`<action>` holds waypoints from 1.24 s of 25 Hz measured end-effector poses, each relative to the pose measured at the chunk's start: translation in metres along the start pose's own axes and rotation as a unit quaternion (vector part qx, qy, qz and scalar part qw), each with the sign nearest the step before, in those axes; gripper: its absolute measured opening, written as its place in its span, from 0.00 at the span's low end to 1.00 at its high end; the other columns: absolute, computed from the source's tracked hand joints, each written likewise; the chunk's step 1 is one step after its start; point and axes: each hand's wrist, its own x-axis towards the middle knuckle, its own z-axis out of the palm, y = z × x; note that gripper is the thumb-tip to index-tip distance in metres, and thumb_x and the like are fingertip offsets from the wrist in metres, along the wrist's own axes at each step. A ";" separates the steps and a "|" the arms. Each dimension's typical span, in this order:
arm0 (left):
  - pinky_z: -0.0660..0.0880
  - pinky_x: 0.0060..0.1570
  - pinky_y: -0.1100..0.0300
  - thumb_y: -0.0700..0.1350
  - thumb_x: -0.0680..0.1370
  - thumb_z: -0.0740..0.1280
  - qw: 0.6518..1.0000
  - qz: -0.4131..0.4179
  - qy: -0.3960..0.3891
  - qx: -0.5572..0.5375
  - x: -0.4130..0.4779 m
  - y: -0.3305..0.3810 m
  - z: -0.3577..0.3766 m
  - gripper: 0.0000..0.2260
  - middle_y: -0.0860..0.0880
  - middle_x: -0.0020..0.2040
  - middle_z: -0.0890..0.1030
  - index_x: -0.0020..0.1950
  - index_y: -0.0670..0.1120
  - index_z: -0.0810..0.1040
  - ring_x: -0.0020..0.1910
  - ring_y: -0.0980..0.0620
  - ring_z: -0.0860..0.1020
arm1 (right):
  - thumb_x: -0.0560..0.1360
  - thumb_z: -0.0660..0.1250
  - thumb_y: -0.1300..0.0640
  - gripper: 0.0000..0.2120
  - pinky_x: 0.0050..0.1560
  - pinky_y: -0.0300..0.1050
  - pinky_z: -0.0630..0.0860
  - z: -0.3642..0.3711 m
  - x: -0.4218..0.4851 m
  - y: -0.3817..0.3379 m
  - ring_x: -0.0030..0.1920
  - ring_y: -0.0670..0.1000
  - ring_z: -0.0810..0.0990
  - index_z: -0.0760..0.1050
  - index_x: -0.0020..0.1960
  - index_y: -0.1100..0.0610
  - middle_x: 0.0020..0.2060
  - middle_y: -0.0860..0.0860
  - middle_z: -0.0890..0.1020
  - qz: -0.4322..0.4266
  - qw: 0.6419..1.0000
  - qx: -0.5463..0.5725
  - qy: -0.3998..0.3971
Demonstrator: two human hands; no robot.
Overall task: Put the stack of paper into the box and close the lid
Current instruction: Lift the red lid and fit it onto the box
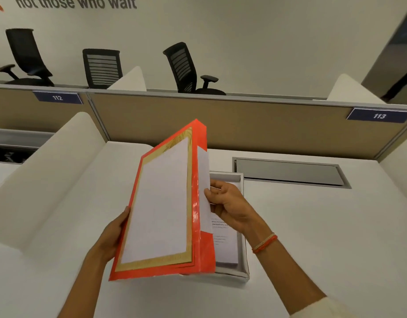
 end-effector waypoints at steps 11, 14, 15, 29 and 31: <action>0.74 0.58 0.52 0.62 0.79 0.53 0.934 0.206 0.027 0.291 0.028 0.007 0.094 0.24 0.55 0.62 0.75 0.74 0.58 0.65 0.57 0.52 0.77 | 0.81 0.47 0.40 0.24 0.38 0.37 0.72 -0.088 0.000 0.068 0.43 0.49 0.79 0.72 0.57 0.56 0.46 0.53 0.80 0.022 0.892 -0.339 0.299; 0.77 0.58 0.49 0.62 0.80 0.51 0.906 0.211 0.057 0.362 0.040 -0.001 0.102 0.26 0.47 0.60 0.78 0.76 0.54 0.63 0.54 0.47 0.79 | 0.82 0.46 0.41 0.25 0.46 0.45 0.76 -0.105 0.009 0.089 0.46 0.54 0.79 0.73 0.56 0.59 0.48 0.58 0.79 0.033 0.869 -0.372 0.326; 0.77 0.57 0.48 0.62 0.80 0.50 0.898 0.213 0.066 0.379 0.043 -0.004 0.104 0.27 0.44 0.57 0.79 0.77 0.53 0.62 0.53 0.45 0.79 | 0.82 0.46 0.42 0.25 0.48 0.47 0.76 -0.109 0.011 0.095 0.47 0.55 0.78 0.73 0.56 0.59 0.49 0.59 0.79 0.034 0.866 -0.375 0.329; 0.77 0.53 0.53 0.56 0.82 0.52 0.870 0.203 0.109 0.435 0.061 -0.033 0.105 0.24 0.42 0.56 0.77 0.77 0.49 0.62 0.50 0.48 0.77 | 0.83 0.46 0.43 0.25 0.51 0.49 0.77 -0.127 0.018 0.125 0.48 0.56 0.79 0.73 0.54 0.60 0.46 0.58 0.79 0.061 0.846 -0.409 0.336; 0.76 0.55 0.52 0.56 0.82 0.51 0.865 0.202 0.109 0.447 0.062 -0.032 0.105 0.24 0.41 0.58 0.77 0.77 0.49 0.61 0.51 0.48 0.76 | 0.82 0.46 0.42 0.24 0.47 0.47 0.76 -0.127 0.018 0.125 0.45 0.54 0.78 0.72 0.49 0.59 0.43 0.57 0.78 0.060 0.846 -0.409 0.335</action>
